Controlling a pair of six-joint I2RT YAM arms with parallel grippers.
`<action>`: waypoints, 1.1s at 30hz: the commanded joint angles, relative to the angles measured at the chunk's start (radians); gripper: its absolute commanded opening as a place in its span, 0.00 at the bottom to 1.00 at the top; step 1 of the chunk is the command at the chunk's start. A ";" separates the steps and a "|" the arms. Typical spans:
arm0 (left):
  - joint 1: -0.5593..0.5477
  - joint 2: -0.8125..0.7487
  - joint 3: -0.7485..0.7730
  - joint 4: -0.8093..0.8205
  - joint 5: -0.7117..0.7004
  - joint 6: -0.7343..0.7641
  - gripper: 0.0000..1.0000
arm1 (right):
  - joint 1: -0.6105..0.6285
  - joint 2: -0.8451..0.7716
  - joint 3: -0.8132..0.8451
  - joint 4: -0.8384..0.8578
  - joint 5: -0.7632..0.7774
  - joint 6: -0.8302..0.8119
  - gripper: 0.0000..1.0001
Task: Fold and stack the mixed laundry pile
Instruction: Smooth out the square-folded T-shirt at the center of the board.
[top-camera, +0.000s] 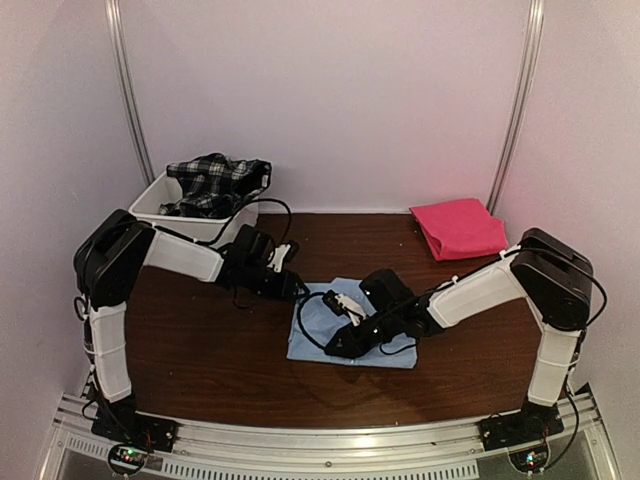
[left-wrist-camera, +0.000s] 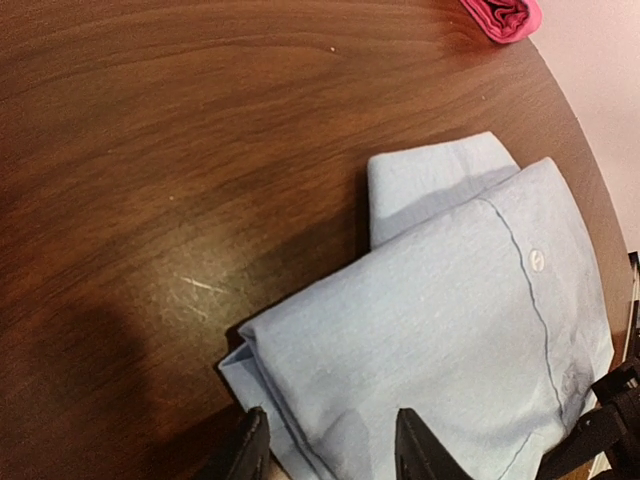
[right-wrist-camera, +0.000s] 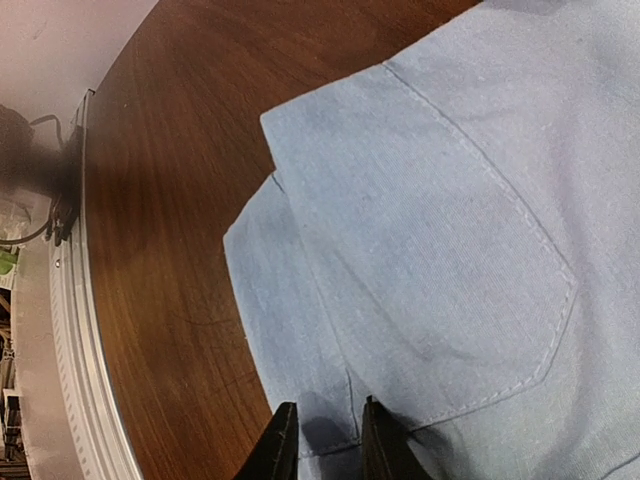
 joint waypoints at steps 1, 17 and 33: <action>0.007 0.032 0.053 0.052 0.036 -0.007 0.41 | 0.010 0.031 -0.024 -0.006 0.036 0.003 0.23; 0.012 0.057 0.079 -0.013 -0.038 -0.011 0.36 | 0.015 0.022 -0.057 0.011 0.028 0.013 0.22; 0.025 0.068 0.140 0.003 0.016 0.005 0.00 | 0.020 0.036 -0.081 0.027 0.012 0.013 0.22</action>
